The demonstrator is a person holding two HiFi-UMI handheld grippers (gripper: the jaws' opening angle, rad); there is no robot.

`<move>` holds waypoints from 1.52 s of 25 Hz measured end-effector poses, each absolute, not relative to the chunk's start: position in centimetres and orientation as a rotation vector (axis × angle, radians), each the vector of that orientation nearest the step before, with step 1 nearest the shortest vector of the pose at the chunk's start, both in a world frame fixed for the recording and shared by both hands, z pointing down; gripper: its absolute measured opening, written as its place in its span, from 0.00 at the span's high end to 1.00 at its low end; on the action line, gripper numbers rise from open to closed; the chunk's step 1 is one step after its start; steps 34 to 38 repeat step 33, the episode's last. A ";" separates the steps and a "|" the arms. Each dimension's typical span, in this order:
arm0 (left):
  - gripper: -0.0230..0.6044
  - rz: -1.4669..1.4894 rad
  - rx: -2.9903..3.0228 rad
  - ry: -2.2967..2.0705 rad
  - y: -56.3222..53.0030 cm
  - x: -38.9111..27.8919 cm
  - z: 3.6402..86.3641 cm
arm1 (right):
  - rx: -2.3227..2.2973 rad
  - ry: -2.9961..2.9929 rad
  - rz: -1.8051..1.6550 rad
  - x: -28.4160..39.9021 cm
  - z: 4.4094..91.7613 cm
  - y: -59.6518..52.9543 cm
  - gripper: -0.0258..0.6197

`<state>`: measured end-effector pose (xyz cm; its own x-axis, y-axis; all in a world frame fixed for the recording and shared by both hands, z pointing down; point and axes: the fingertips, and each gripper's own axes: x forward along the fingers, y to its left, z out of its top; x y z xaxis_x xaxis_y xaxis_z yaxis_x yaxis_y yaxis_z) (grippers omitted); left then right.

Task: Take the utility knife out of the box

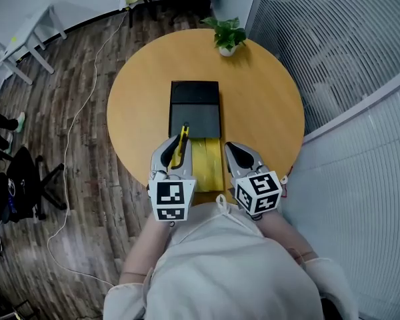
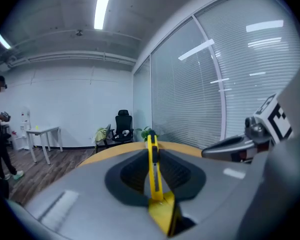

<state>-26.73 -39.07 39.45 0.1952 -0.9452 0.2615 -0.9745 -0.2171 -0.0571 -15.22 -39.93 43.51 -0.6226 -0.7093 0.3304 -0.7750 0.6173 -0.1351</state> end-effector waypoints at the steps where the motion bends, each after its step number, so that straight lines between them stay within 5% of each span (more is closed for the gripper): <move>1: 0.86 0.363 2.330 -1.887 -39.1 -26.8 39.5 | 1.218 -2.599 0.384 -15.2 43.4 -40.0 0.96; 38: 0.86 0.306 2.352 -1.822 -36.7 -25.8 39.8 | 1.220 -2.571 0.338 -15.6 43.4 -37.5 0.96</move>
